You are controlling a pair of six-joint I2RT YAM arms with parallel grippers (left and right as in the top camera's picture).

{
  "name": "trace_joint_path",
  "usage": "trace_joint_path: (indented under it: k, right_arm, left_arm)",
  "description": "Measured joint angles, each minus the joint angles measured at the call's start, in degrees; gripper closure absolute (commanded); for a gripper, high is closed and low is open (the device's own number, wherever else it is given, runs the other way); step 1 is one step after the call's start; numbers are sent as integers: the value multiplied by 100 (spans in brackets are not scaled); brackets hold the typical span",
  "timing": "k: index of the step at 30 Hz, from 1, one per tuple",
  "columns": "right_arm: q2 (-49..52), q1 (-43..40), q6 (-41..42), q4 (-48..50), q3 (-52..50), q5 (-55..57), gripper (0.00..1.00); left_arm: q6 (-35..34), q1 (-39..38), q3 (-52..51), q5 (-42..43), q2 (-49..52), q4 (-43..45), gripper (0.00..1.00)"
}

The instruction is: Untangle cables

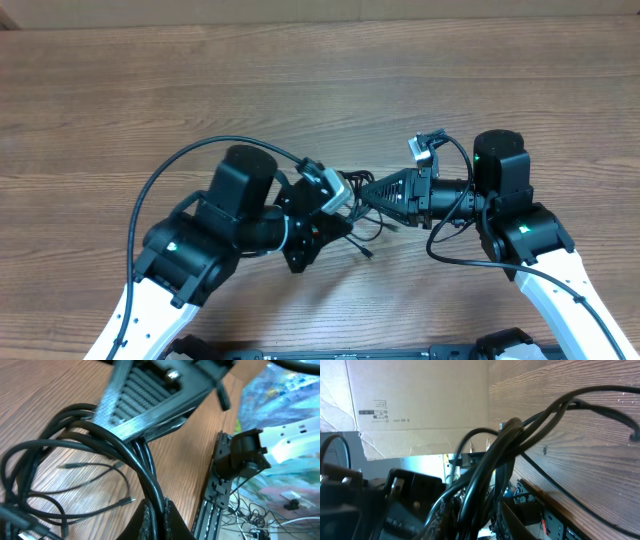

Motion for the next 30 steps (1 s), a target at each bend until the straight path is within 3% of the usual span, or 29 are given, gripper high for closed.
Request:
trace_joint_path:
  k: [14,22,30]
  right_arm:
    - [-2,0,2,-33,0,-11,90]
    - [-2,0,-11,-33,39,118,94]
    - [-2,48,-92,-490,111,439,94]
  left_arm:
    - [-20,-251,-2,-46,96,260,96]
    - [-957,-46,-13,96,118,461,96]
    - [-1386,96,-70,219,140,498,96]
